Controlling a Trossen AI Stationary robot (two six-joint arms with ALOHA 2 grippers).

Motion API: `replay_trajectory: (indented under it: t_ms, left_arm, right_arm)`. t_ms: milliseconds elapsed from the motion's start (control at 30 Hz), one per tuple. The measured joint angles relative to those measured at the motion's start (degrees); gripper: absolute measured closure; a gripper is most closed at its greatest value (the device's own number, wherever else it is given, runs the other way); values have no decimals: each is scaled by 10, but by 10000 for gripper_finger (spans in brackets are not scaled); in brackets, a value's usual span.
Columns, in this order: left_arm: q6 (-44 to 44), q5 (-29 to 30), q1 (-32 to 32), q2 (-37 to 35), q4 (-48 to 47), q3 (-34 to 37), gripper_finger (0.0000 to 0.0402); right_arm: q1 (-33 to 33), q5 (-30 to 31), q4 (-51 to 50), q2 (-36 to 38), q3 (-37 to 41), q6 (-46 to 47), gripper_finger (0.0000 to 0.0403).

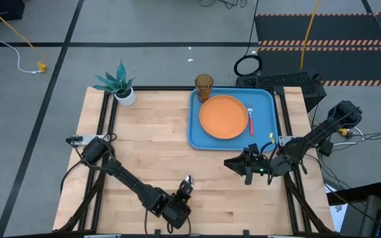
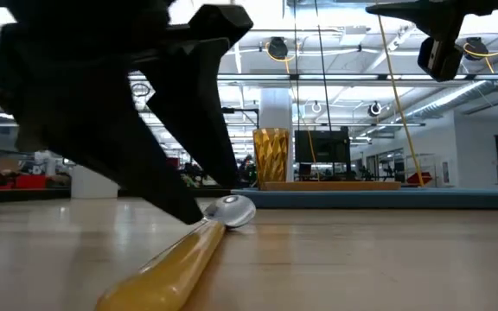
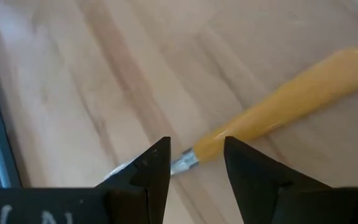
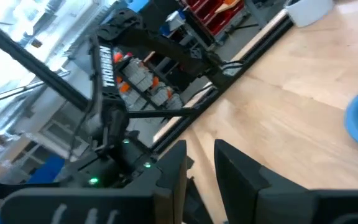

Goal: Pick and place plate/cup/fork/spoon on tray
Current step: Put the yellow spoon on the blue serving tray to the right of the red fork

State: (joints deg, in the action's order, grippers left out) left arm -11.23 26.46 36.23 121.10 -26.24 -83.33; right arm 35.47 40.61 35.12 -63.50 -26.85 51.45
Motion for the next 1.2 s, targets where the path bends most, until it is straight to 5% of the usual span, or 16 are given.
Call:
replay_trajectory:
  t_ms: [267,700,1000,1200]
  left_arm:
    - [42,-3,-3,-7,-30,0,247]
    - [-32,-6,-45,-3,28,-1,247]
    - [20,-20,2,-89,-128,-5,248]
    - [-82,-3,42,-61,-28,25,248]
  right_arm:
    - [11,31,-18,-84,-84,3,328]
    - [12,33,-492,-336,-478,152,328]
    - [14,10,-500,-431,-515,213,328]
    - [22,11,-500,-432,-516,200,328]
